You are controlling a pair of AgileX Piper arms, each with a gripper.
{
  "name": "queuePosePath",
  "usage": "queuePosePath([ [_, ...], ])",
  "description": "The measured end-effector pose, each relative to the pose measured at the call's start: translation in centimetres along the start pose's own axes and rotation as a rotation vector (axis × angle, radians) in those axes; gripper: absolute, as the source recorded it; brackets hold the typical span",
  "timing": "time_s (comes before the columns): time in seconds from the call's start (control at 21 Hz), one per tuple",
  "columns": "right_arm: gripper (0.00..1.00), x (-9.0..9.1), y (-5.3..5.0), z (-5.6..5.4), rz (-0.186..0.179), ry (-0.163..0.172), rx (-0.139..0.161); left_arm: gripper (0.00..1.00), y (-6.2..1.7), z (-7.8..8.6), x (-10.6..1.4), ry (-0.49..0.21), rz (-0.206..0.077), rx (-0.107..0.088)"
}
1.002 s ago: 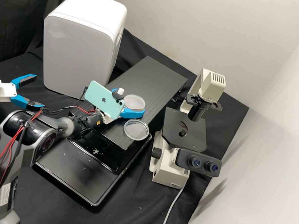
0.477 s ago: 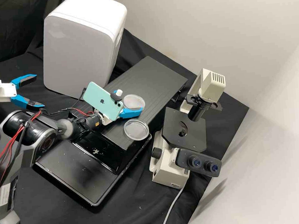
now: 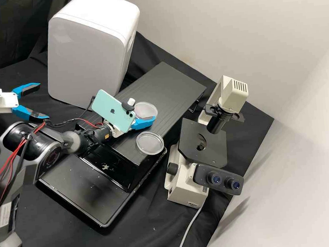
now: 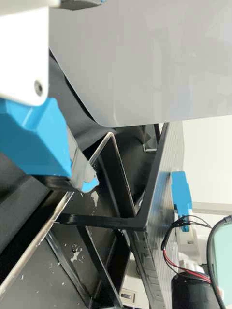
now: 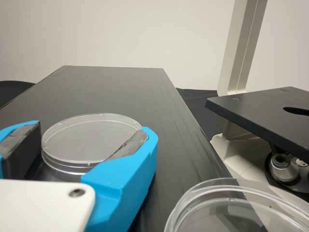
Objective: Place the lid on the petri dish
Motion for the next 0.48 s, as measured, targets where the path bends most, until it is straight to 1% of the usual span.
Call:
queuePosePath([
  [0.48, 0.00, 0.00, 0.01, 0.00, 0.001, 0.001, 0.002, 1.00, 0.10, 0.02, 0.11, -0.001, 0.005, 0.000],
])
